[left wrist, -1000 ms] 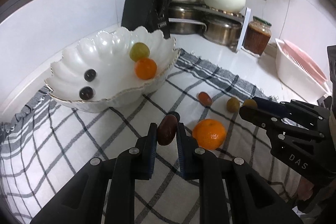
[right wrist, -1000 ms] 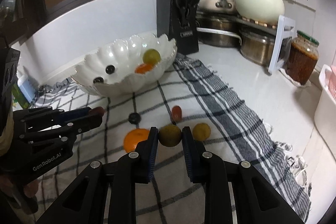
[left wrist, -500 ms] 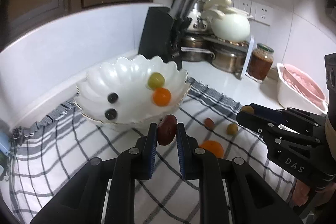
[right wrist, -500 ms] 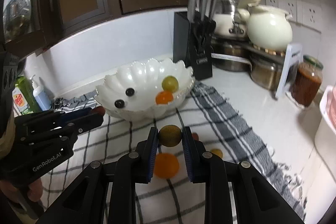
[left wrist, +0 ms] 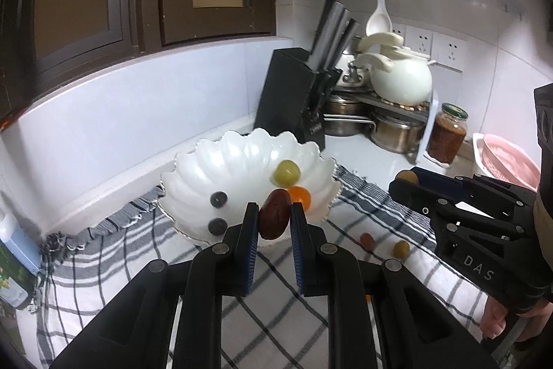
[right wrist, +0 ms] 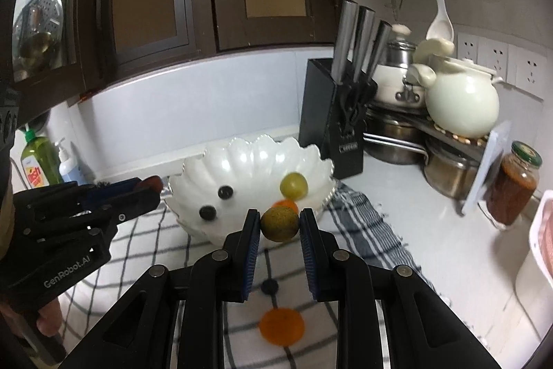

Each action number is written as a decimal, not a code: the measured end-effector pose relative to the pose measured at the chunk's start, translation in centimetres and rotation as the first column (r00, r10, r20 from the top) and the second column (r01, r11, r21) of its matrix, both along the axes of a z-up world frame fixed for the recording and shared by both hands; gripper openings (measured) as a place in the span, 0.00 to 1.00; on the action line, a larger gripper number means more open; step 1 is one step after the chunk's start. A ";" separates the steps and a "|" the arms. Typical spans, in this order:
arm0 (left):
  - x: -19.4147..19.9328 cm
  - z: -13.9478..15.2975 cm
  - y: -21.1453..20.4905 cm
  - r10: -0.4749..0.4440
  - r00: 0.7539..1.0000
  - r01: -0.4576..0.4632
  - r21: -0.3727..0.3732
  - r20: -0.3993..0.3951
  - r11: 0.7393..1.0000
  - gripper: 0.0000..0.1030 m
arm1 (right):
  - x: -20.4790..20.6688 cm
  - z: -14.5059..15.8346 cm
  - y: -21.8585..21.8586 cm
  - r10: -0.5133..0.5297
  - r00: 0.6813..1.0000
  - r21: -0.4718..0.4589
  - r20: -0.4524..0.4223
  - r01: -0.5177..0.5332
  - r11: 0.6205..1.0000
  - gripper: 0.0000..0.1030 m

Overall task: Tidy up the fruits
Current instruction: 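Lift and carry the yellow-brown fruit and date over the white bowl, then open the right gripper over the bowl while the left gripper releases the date, then withdraw both open grippers from the bowl toward the remaining fruits, then grasp another yellow-brown fruit with the right gripper while the left gripper grasps a large orange, then lift and carry the yellow-brown fruit and large orange over the white bowl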

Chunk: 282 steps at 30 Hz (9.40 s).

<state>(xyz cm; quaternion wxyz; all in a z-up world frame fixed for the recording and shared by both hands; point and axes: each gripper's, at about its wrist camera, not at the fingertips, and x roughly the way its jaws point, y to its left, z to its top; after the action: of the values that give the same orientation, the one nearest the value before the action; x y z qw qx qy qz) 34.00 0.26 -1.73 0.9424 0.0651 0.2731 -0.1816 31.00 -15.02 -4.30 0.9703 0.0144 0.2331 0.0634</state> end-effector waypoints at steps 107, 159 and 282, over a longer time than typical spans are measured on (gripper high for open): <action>4.8 5.7 0.4 0.114 0.994 -0.114 0.006 0.001 0.994 0.41 | 7.3 6.2 -0.5 0.067 0.997 -0.019 -0.044 -0.067 0.998 0.35; -4.3 -1.0 -6.7 -0.055 0.996 0.056 0.019 -0.065 0.998 0.50 | -3.8 -0.4 -6.2 -0.042 0.994 -0.028 -0.096 0.040 0.999 0.35; -0.2 0.4 -0.1 0.034 0.999 -0.032 -0.090 0.013 0.995 0.44 | 2.0 0.9 0.4 0.099 0.995 -0.047 -0.022 -0.100 0.994 0.28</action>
<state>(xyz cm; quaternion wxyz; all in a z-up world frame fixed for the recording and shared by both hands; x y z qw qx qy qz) 33.76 0.15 -1.31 0.9492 0.0195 0.2591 -0.1776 32.96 -14.67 -3.44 0.9637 -0.0201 0.2445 0.1057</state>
